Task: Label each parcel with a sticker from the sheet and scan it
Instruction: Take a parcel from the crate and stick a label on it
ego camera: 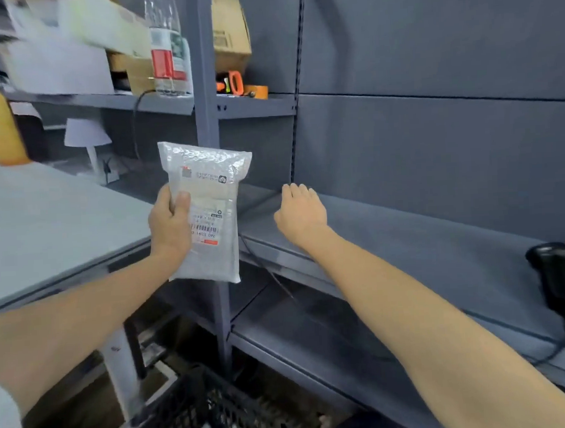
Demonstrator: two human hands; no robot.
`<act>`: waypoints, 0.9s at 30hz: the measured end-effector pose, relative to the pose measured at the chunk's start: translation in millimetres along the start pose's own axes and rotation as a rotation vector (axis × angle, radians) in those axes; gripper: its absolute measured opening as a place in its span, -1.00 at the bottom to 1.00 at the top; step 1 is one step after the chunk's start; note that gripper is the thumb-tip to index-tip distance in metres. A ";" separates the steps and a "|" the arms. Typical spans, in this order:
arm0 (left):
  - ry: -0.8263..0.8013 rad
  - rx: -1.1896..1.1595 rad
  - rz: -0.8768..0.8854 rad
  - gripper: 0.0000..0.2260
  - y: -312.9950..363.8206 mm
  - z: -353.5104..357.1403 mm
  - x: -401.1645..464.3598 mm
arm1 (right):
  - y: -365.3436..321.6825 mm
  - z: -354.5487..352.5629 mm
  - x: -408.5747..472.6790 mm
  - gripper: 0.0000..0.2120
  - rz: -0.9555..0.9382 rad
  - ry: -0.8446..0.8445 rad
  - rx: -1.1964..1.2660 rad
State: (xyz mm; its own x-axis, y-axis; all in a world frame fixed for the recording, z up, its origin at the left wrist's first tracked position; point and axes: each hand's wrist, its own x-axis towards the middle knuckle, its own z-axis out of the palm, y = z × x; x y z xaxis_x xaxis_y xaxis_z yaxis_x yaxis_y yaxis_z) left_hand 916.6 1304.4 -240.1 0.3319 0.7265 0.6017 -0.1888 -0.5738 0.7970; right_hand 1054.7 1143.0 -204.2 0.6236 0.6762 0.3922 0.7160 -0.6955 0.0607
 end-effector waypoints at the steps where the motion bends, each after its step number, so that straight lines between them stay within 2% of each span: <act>1: 0.014 -0.032 0.029 -0.86 14.9 11.7 8.9 | 14.6 -6.1 1.0 -0.56 0.028 0.011 -0.011; 4: 0.010 -0.109 0.102 -0.90 55.0 51.7 26.4 | 56.3 -23.0 0.1 -0.60 0.113 0.055 -0.029; 8: -0.117 -0.200 0.114 -0.84 84.4 114.3 29.7 | 106.7 -38.3 -9.8 -0.64 0.204 0.109 -0.074; 12: -0.212 -0.275 0.071 -0.84 100.6 179.3 14.3 | 154.5 -46.8 -35.8 -0.78 0.323 0.148 -0.083; 18: -0.367 -0.440 -0.094 -0.84 131.8 246.6 -29.4 | 211.9 -47.2 -82.8 -0.80 0.539 0.134 -0.008; 20: -0.380 -0.481 -0.169 -0.82 141.1 262.2 -42.1 | 219.8 -44.7 -97.8 -0.81 0.659 0.160 0.138; 25: -0.335 -0.578 -0.481 -0.73 165.8 296.0 -62.4 | 214.8 -43.5 -113.6 -0.33 1.048 0.299 0.855; 27: -0.302 -0.633 -0.650 -0.66 175.2 306.2 -69.4 | 209.4 -42.6 -112.0 -0.22 1.085 0.349 1.177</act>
State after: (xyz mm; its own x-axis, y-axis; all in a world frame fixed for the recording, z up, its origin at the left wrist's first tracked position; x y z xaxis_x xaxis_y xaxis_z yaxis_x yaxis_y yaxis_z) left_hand 1143.5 1037.7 -158.5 0.7559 0.6517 0.0624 -0.3187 0.2831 0.9046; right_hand 1121.4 911.3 -196.3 0.9841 -0.1747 -0.0314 -0.0515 -0.1118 -0.9924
